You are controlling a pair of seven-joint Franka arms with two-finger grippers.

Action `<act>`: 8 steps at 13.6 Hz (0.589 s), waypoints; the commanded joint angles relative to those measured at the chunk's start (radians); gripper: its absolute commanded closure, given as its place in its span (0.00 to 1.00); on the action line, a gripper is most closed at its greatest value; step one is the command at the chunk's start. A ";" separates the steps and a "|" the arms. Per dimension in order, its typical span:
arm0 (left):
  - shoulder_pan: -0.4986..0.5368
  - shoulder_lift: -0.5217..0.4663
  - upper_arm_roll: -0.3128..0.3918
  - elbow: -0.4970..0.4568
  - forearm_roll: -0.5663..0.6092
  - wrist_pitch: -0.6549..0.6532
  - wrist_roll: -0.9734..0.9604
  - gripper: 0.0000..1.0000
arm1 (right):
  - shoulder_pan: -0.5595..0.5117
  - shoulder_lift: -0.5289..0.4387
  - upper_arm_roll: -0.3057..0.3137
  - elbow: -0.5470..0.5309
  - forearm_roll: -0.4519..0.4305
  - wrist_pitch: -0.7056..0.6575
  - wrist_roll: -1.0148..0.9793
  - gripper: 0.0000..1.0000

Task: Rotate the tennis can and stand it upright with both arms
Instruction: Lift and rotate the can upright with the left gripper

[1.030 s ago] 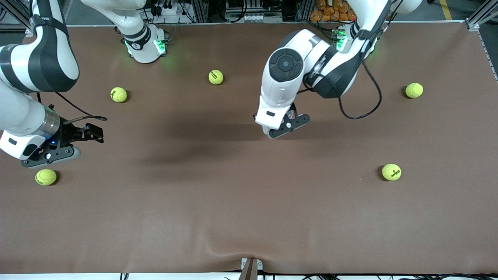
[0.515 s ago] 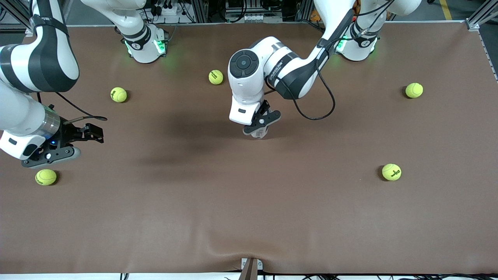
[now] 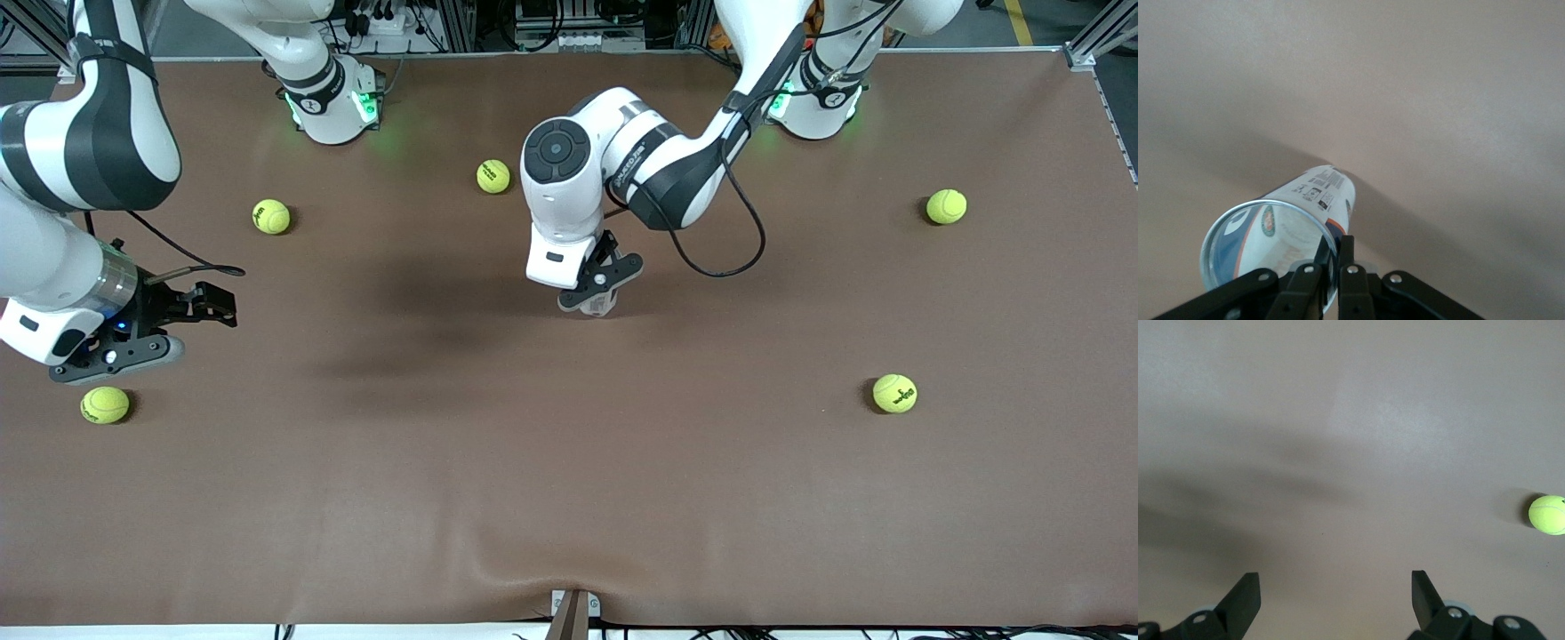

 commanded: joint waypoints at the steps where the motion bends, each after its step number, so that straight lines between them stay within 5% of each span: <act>1: -0.011 0.016 0.005 0.031 0.020 0.007 -0.035 0.92 | -0.013 -0.031 0.011 -0.029 0.016 -0.001 0.012 0.00; 8: -0.018 0.032 0.003 0.028 0.022 0.061 -0.064 0.89 | -0.013 -0.032 0.011 -0.029 0.016 -0.001 0.012 0.00</act>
